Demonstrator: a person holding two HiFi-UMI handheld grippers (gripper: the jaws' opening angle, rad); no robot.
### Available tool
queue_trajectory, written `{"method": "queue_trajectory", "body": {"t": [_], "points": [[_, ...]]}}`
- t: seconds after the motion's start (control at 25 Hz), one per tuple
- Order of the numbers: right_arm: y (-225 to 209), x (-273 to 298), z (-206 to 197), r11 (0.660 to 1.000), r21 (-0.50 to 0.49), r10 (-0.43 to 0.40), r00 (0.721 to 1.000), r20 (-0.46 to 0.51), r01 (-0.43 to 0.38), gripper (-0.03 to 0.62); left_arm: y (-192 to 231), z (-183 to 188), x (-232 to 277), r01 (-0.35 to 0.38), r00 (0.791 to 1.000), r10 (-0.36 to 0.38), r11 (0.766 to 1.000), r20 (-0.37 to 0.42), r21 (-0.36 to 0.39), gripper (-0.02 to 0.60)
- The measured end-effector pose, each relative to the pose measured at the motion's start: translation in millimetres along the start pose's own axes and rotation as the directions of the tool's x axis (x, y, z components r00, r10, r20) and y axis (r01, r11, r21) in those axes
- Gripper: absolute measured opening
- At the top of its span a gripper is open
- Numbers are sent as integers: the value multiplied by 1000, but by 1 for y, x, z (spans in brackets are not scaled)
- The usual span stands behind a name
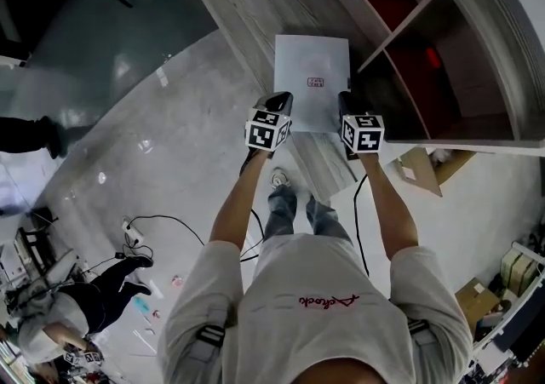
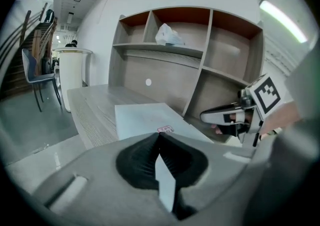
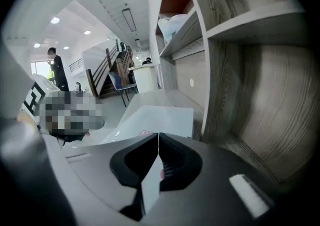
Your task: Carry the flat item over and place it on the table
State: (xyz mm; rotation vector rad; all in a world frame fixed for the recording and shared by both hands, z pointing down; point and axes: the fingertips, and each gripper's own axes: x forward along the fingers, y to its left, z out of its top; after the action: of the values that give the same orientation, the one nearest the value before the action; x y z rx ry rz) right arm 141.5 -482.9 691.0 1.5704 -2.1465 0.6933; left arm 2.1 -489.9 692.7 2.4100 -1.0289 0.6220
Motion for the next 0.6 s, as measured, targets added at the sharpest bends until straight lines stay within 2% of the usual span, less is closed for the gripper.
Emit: {"method": "queue_trajectory", "body": {"t": [0.04, 0.16, 0.32, 0.44, 0.6], "points": [[2, -1, 0, 1000, -1, 4, 1000, 0, -4, 3, -2, 0, -1, 2, 1000, -2, 1000, 0, 1, 0], [11, -5, 4, 999, -1, 32, 999, 17, -32, 3, -9, 1, -7, 6, 1000, -6, 1000, 17, -9, 0], [24, -26, 20, 998, -11, 60, 995, 80, -59, 3, -32, 13, -26, 31, 996, -28, 999, 83, -32, 0], [39, -46, 38, 996, -62, 77, 988, 135, -69, 3, -48, 29, -44, 51, 990, -49, 999, 132, -9, 0], [58, -75, 65, 988, -134, 101, 972, 214, -74, 5, -57, 49, -69, 43, 983, -47, 999, 175, 27, 0]]}}
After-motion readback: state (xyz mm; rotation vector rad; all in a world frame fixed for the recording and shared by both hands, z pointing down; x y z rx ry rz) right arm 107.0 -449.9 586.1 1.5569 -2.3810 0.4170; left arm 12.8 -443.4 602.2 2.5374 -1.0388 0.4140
